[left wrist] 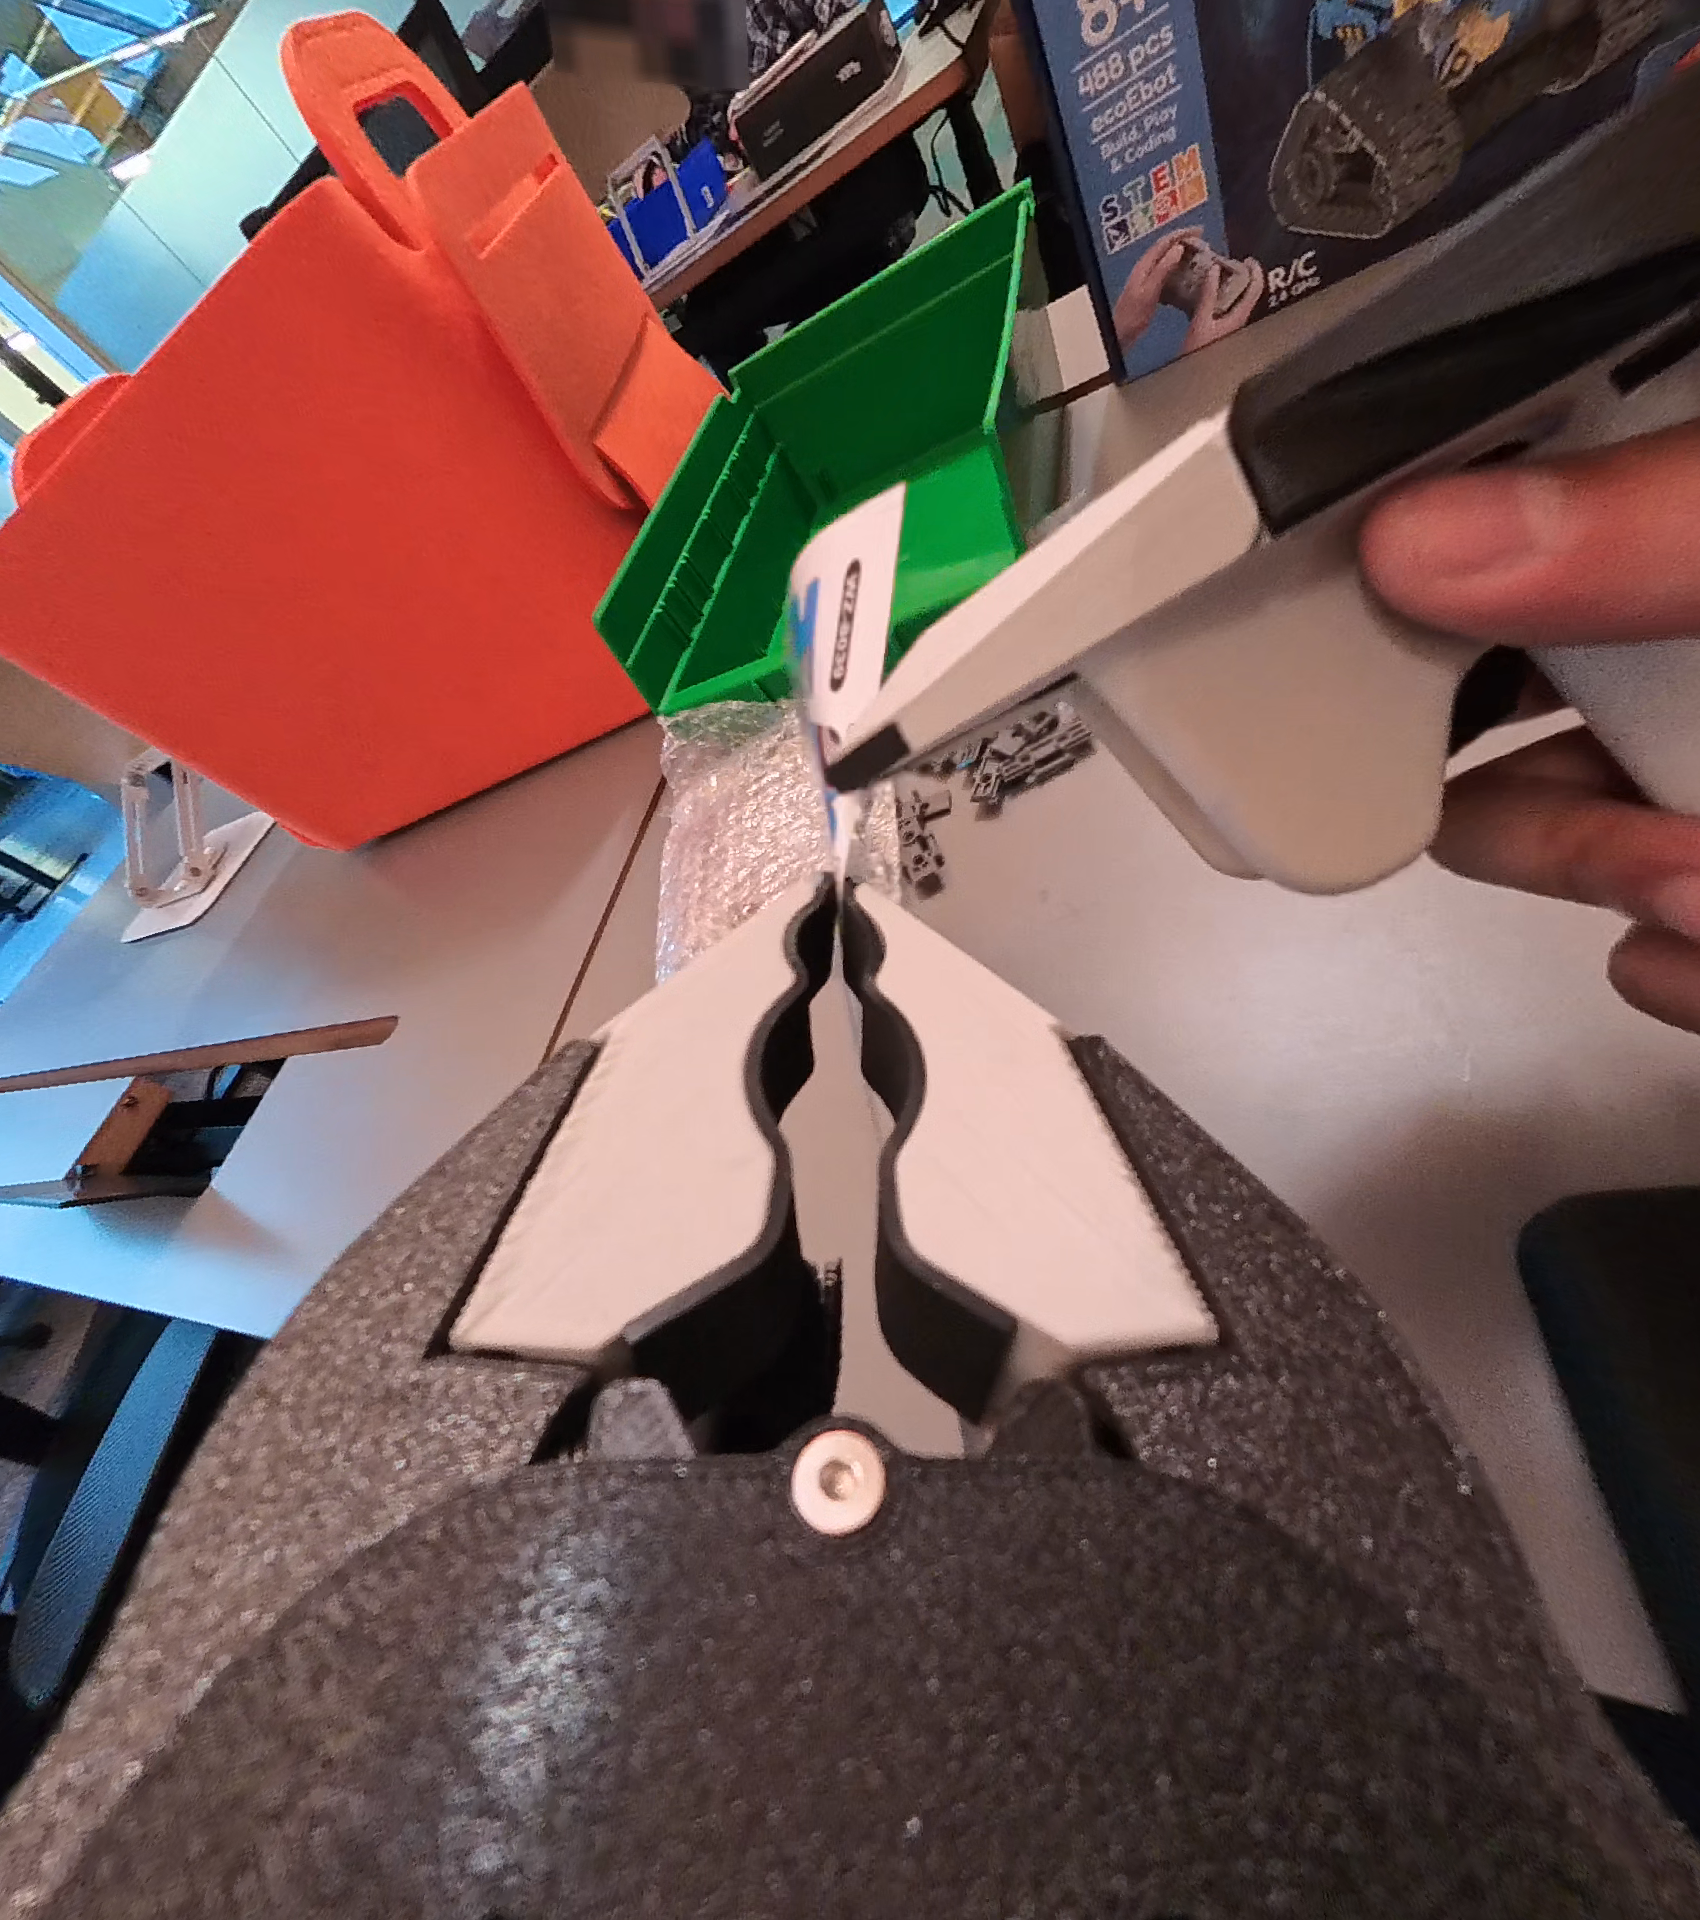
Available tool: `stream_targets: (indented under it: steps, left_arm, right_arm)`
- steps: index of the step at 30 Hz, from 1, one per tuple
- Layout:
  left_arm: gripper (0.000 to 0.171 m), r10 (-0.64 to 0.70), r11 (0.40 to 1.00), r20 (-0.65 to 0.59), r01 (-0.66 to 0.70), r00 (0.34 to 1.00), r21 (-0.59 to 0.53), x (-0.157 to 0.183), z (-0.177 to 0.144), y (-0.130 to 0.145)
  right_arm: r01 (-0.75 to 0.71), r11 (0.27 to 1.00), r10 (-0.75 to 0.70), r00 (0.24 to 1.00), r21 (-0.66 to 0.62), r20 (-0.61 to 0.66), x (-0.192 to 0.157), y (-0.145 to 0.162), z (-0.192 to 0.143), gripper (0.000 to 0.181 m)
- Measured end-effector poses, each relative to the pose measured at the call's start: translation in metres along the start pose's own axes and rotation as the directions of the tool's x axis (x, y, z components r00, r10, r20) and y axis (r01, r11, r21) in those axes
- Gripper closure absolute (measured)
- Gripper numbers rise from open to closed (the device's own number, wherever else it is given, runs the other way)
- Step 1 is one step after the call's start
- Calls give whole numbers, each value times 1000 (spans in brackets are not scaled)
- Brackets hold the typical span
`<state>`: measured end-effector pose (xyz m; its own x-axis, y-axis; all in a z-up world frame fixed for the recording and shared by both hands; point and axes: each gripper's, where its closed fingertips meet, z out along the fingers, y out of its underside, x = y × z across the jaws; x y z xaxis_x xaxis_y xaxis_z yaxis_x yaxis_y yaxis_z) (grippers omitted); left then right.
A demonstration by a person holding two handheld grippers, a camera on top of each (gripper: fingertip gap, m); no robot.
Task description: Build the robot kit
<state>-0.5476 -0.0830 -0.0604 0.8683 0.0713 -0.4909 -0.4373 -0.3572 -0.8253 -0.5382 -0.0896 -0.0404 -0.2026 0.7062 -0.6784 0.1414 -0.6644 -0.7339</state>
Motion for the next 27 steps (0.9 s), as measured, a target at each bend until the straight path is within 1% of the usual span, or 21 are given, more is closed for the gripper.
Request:
stream_targets:
  steps: [2, 4, 5, 8, 11, 14, 17, 18, 20, 21, 24, 27]
  left_arm:
    - [171, -12, 1000, -21, 12, 1000, 3, 3, 1, 0]
    - [171, -35, 999, -70, 37, 997, 25, 11, -1, -4]
    - [165, -51, 997, -118, 57, 992, 48, 18, -3, -8]
    - [133, -135, 980, -291, 171, 947, 104, 29, -16, -21]
    - [125, -181, 952, -385, 260, 905, 164, 17, -32, -33]
    - [121, -203, 924, -510, 336, 836, 182, 12, -44, -42]
    - [121, -176, 917, -632, 359, 755, 173, 20, -55, -43]
    - [125, -164, 914, -666, 366, 728, 176, 23, -60, -43]
    - [128, -150, 906, -705, 382, 693, 183, 25, -67, -44]
    - [129, -141, 904, -718, 384, 682, 186, 26, -71, -44]
    - [138, -117, 906, -728, 374, 676, 201, 27, -77, -45]
    - [140, -90, 912, -734, 352, 673, 212, 29, -81, -43]
  right_arm:
    - [-12, 1000, 12, 1000, 15, 9, 0, -3, -2, 181]
    - [-2, 1000, 2, 1000, 13, 27, -1, -3, -3, 181]
    - [3, 1000, -3, 999, 11, 42, -3, -3, -4, 181]
    - [38, 999, -37, 997, -13, 73, -7, -3, -7, 181]
    - [61, 997, -56, 994, -41, 97, -9, -1, -11, 181]
    - [58, 995, -39, 977, -85, 209, -25, 4, -13, 181]
    - [65, 991, -26, 950, -114, 310, -43, 9, -15, 181]
    - [62, 991, -18, 938, -118, 346, -49, 10, -15, 181]
    - [72, 989, -16, 923, -133, 384, -56, 14, -16, 181]
    - [80, 987, -17, 918, -142, 397, -59, 16, -16, 181]
    - [85, 984, -7, 901, -159, 435, -65, 20, -17, 181]
    - [103, 979, -13, 893, -177, 450, -68, 24, -19, 181]
